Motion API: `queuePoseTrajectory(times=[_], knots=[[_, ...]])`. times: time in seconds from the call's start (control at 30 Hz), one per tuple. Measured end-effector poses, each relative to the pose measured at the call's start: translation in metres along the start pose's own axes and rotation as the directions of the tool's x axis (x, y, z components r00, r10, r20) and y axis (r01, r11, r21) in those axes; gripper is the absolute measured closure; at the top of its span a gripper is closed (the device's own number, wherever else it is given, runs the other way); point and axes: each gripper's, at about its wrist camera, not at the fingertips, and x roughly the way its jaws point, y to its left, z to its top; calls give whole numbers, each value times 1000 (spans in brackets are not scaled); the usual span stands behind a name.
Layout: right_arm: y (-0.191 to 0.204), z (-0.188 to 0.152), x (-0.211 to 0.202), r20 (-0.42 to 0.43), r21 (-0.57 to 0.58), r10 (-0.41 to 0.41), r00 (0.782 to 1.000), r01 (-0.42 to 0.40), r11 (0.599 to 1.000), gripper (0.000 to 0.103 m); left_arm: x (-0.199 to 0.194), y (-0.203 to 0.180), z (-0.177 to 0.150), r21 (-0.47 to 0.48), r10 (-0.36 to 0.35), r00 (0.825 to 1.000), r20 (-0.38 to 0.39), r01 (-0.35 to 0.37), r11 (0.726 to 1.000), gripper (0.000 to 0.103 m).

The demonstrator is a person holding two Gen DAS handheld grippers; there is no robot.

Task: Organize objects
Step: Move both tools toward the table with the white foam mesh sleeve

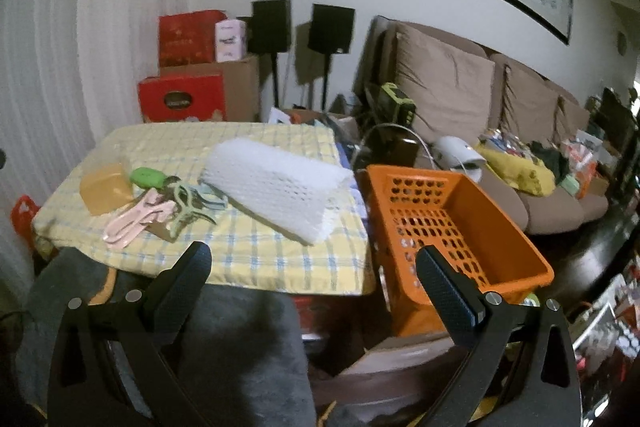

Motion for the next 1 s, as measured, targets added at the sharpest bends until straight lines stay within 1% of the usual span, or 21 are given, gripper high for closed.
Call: queuePoseTrajectory(times=[0.07,0.1,0.2,0.27,0.33,0.4,0.43,0.47,0.57,0.6,0.67,0.73,0.83,0.9,0.93,0.97,1.0], knots=[[0,6,0,19,-31,8,1000,-7,999,0,-7,0,4,21,27,999,47,-28,999,1],[0,9,0,26,-48,2,1000,-1,999,0,-11,-4,4,57,41,997,66,-45,997,1],[-2,15,3,42,-77,8,999,-5,997,0,-12,-13,5,122,74,994,77,-83,989,1],[-6,20,7,39,-71,37,999,-34,997,0,-9,-18,6,140,85,994,75,-95,986,1],[-8,23,8,39,-59,70,997,-67,996,0,-5,-23,5,136,66,996,55,-73,988,1],[-15,23,8,52,-29,108,993,-107,994,0,0,-26,6,145,55,998,19,-57,988,1],[-16,21,7,56,-22,118,991,-117,993,0,2,-28,6,157,65,998,12,-66,985,1],[-21,17,5,74,-6,139,988,-139,990,0,2,-30,7,178,89,996,14,-90,980,1],[-34,15,-2,133,50,179,975,-187,981,0,-3,-36,10,238,145,987,75,-159,958,1],[-38,19,-4,145,66,183,972,-194,979,0,-6,-39,10,259,155,983,101,-177,950,1],[-43,29,-6,152,70,193,969,-206,976,0,-8,-44,10,284,159,979,129,-190,940,1],[-42,39,-8,157,42,171,973,-180,983,0,-9,-53,8,297,170,974,152,-209,932,1],[-38,40,-11,164,3,157,974,-160,987,0,-8,-58,8,257,197,963,182,-240,936,0],[-29,36,-12,167,-93,163,972,-149,984,0,-10,-58,7,235,190,962,198,-235,943,0],[-25,32,-11,166,-147,138,976,-114,982,0,-11,-58,6,237,179,963,201,-225,945,0],[-23,28,-8,170,-163,94,981,-66,984,0,-12,-60,5,245,165,966,199,-212,946,0],[-24,26,-4,161,-166,74,984,-47,985,0,-10,-62,4,255,156,970,188,-202,946,0]])
